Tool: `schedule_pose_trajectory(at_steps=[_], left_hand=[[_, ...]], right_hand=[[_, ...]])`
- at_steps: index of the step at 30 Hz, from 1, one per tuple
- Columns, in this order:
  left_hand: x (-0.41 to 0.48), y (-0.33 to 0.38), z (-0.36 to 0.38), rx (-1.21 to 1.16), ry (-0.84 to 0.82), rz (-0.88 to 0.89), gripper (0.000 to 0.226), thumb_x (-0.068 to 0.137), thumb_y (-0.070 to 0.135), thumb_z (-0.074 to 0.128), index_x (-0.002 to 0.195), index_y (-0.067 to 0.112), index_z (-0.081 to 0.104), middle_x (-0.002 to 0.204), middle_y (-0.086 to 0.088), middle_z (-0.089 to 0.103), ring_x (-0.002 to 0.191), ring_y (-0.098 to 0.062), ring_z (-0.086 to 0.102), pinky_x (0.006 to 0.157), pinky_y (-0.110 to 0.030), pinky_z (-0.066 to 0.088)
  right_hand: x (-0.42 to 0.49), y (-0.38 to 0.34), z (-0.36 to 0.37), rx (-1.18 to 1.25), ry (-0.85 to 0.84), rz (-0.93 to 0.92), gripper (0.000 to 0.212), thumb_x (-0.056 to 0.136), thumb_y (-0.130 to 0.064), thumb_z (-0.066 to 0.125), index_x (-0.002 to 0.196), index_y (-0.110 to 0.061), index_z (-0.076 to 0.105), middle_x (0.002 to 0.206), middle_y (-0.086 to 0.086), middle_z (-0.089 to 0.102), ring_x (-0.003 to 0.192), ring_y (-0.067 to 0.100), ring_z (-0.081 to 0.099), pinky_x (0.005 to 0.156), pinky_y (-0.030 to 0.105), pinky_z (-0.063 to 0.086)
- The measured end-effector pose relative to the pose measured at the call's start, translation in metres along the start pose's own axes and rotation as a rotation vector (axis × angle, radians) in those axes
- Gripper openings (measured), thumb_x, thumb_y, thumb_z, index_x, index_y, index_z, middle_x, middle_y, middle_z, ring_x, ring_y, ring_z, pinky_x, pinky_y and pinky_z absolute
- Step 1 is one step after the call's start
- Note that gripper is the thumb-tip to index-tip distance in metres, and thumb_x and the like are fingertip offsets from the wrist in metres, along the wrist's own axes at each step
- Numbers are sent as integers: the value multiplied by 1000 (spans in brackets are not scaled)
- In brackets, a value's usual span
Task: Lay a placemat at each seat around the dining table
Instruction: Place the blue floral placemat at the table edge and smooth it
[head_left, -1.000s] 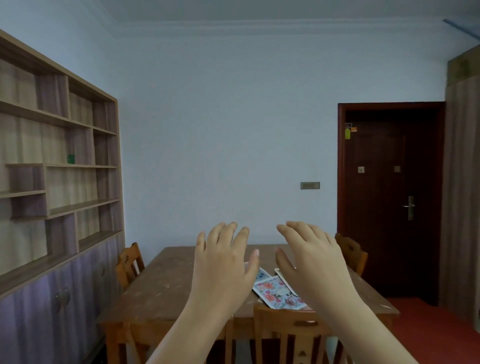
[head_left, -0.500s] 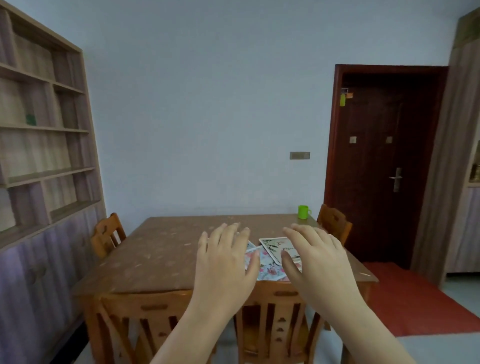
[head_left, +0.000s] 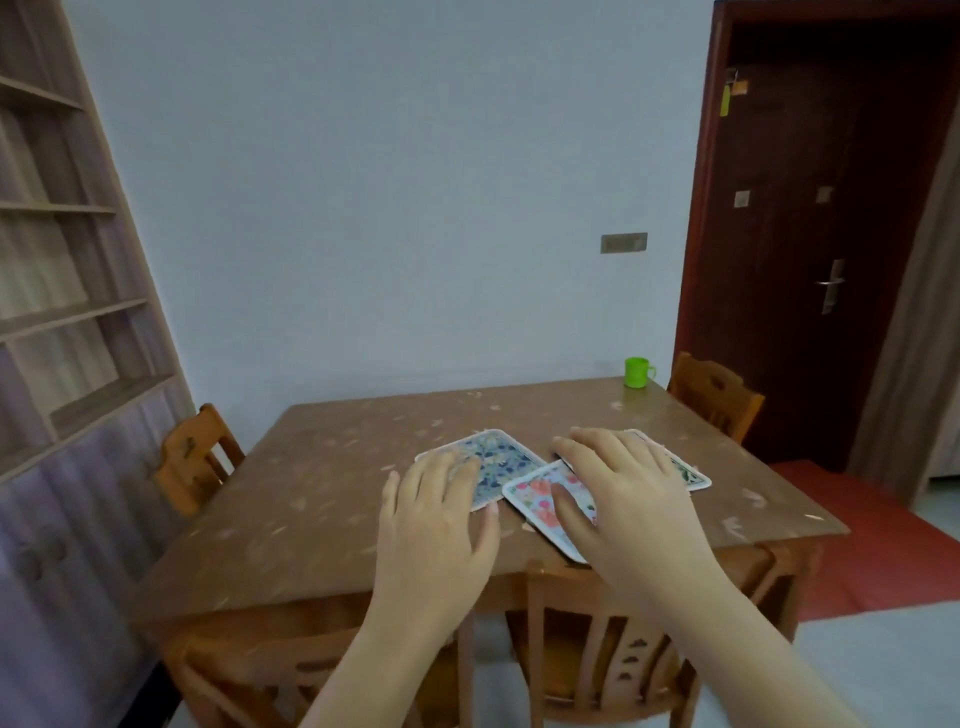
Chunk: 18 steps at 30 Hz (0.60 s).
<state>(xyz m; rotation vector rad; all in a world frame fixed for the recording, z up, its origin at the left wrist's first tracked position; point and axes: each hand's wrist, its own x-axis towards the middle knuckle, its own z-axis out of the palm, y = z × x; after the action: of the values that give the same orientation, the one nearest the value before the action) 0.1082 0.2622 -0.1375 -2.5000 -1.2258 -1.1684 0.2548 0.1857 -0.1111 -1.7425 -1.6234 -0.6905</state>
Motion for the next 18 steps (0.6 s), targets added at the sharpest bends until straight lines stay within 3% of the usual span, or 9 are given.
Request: schedule_pose_trajectory(at_steps=[9, 18], left_hand=[[39, -49, 84, -38, -68, -21, 39, 78, 25, 67, 115, 13, 60, 121, -6, 61, 118, -26, 51, 101, -52, 30], [104, -75, 185, 43, -81, -52, 40, 71, 22, 74, 109, 14, 63, 113, -7, 65, 110, -27, 57, 95, -56, 37]], right_hand=[[34, 27, 97, -22, -108, 41, 37, 70, -20, 74, 105, -12, 65, 106, 8, 68, 97, 29, 63, 82, 43, 50], [100, 103, 191, 47, -131, 12, 31, 73, -19, 70, 103, -10, 65, 101, 10, 68, 93, 30, 63, 79, 42, 50]])
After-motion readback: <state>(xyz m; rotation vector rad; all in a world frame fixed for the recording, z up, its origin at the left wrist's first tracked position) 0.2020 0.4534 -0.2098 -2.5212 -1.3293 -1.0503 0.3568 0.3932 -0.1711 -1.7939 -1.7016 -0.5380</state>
